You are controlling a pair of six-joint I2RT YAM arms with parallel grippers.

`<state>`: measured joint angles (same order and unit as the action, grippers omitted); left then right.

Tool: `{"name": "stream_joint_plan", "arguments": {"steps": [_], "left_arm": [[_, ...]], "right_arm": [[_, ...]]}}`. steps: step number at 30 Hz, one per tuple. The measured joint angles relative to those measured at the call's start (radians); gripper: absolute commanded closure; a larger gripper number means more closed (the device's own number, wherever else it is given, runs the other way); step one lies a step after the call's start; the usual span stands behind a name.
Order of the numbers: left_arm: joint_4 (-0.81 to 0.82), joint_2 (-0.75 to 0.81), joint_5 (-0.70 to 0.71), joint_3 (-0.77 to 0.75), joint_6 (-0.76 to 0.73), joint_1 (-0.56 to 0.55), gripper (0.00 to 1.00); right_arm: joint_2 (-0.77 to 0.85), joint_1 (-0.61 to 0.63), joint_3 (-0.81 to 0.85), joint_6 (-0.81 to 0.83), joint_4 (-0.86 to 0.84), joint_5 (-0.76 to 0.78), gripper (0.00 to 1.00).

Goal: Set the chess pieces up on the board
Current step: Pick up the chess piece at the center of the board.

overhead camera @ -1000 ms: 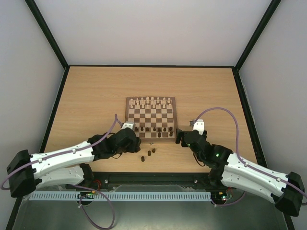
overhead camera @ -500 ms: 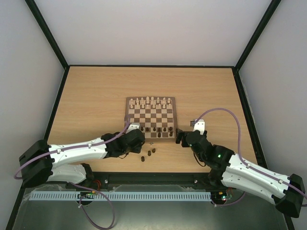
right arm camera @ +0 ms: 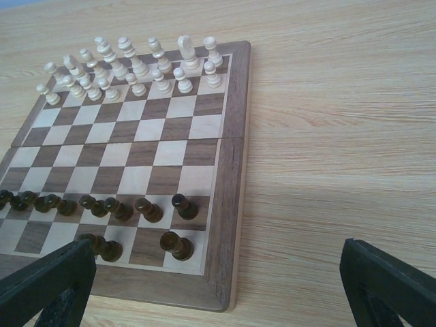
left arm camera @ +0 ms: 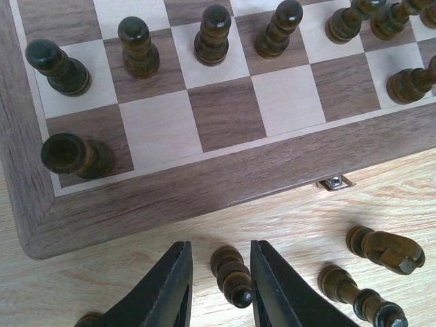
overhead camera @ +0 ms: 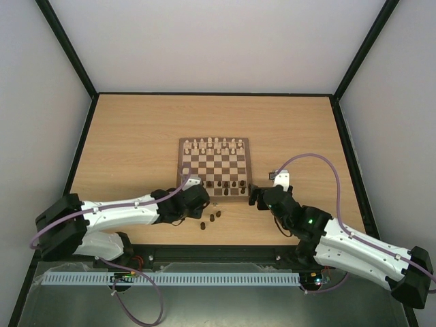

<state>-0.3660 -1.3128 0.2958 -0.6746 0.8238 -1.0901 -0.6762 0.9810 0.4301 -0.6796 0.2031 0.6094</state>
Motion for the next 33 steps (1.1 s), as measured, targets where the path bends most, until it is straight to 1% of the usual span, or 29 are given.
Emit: {"name": "stream_joint_plan", "arguments": {"steps": [5,15,20,23,27,33], "left_arm": [[0.001,-0.028,0.000,-0.016,0.001,-0.009,0.73],[-0.014,-0.072,0.015,-0.032,0.024,-0.035,0.60],[-0.036,-0.072,0.036,-0.032,0.042,-0.047,0.61],[-0.048,-0.080,0.047,-0.033,0.055,-0.060,0.65],[-0.063,-0.097,0.054,-0.033,0.072,-0.076,0.73],[-0.073,-0.114,0.063,-0.034,0.081,-0.084,0.90]], "right_arm": [[0.000,0.000,0.000,0.000,0.000,-0.003,0.01],[-0.010,0.000,0.000,0.003,0.000,-0.008,0.01],[-0.019,0.000,0.000,0.003,-0.004,-0.014,0.01],[-0.025,0.000,0.000,0.004,-0.008,-0.017,0.01],[-0.029,0.000,0.000,0.005,-0.008,-0.019,0.01],[-0.032,0.000,0.000,0.006,-0.008,-0.022,0.01]]}}
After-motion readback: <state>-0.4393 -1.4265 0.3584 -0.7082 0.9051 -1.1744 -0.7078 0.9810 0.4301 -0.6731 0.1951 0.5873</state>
